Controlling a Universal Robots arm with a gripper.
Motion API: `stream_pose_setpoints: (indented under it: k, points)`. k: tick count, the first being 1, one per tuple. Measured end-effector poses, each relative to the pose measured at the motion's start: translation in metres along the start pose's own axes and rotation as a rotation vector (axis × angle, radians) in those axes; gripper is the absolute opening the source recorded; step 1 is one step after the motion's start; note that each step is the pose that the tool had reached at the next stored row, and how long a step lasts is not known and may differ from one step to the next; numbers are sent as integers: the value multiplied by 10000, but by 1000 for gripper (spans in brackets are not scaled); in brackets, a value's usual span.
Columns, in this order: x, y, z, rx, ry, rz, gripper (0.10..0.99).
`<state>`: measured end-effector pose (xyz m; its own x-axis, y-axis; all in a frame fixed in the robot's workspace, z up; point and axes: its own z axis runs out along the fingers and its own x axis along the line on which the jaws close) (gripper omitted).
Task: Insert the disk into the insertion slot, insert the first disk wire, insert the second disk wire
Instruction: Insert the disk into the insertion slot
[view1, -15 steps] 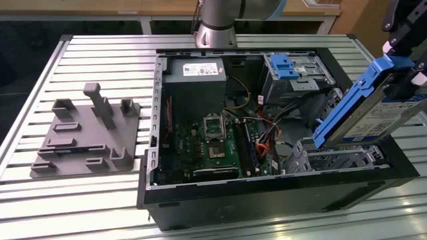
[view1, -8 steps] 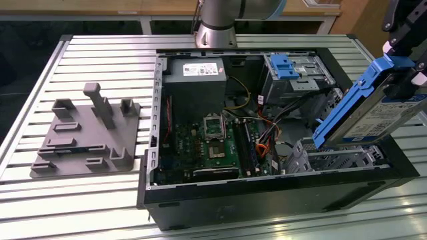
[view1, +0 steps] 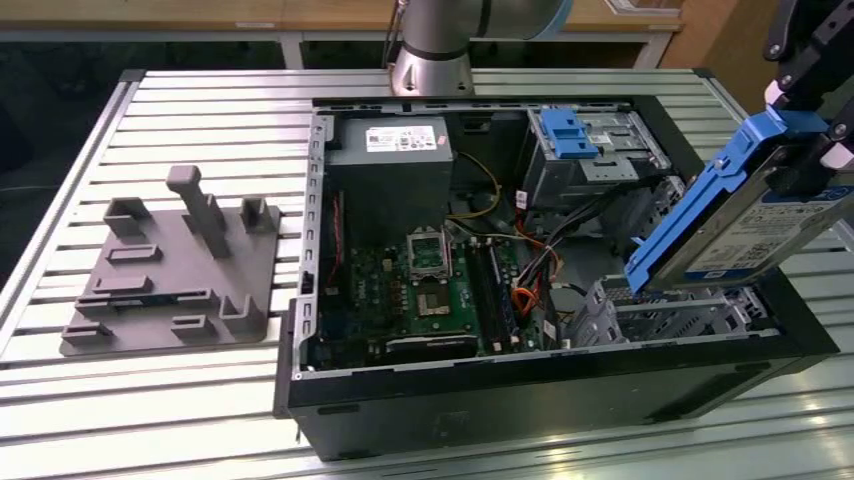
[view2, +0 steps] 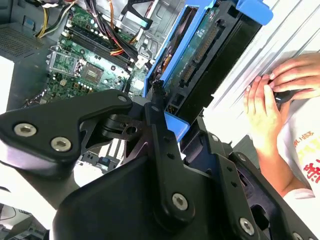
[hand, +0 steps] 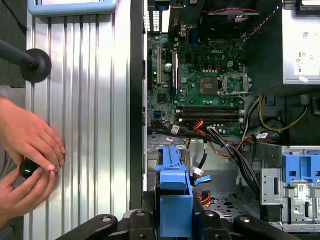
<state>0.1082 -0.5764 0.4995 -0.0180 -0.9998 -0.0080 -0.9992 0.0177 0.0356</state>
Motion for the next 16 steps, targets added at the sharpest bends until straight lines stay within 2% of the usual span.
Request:
stream_pose_setpoints:
  k: [4, 12, 14, 16]
  points:
    - [0, 2, 0, 46, -144, -5, 365]
    - [0, 6, 0, 115, -495, -18, 365]
    - [0, 7, 0, 123, -538, -19, 365]
    - [0, 7, 0, 124, -539, -19, 365]
